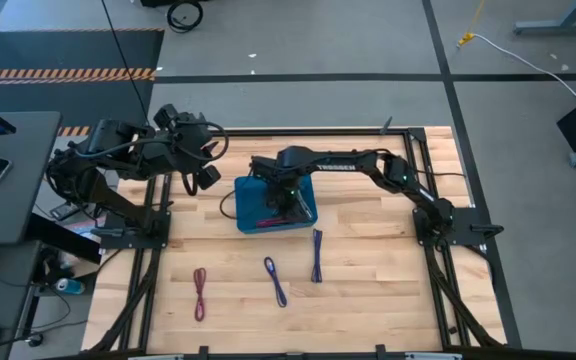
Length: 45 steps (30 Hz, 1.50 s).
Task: Pick and place USB-C Cables
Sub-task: Adjust the charger cables in the blue bin
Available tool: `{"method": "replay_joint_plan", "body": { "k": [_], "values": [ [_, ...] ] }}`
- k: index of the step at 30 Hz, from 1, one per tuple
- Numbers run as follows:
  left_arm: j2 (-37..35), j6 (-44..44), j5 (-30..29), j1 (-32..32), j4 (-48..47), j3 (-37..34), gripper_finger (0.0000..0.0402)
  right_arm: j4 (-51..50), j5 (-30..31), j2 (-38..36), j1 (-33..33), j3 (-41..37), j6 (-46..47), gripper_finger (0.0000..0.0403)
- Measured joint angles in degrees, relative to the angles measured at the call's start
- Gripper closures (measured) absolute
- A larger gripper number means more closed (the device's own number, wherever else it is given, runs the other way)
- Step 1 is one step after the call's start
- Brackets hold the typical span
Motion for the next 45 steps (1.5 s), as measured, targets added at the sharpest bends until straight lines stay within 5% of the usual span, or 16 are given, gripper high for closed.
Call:
{"method": "replay_joint_plan", "body": {
  "k": [7,25,33,45],
  "values": [
    [0.0,0.0,0.0,0.0,0.0,0.0,0.0271,0.5,8.9,-0.9,-1.3,3.7,-0.2,0.0288],
    [0.0,0.0,0.0,0.0,0.0,0.0,0.0271,-1.4,9.8,-0.9,-3.9,0.8,3.1,0.0295],
    [0.0,-2.5,0.0,-0.1,0.0,0.0,0.0271,-6.9,21.2,-0.9,-4.7,-3.6,15.9,0.0281],
    [0.0,-2.3,0.0,-0.2,-0.1,0.0,0.0271,2.4,18.9,-0.9,-5.0,-3.7,33.8,0.027]
  ]
}}
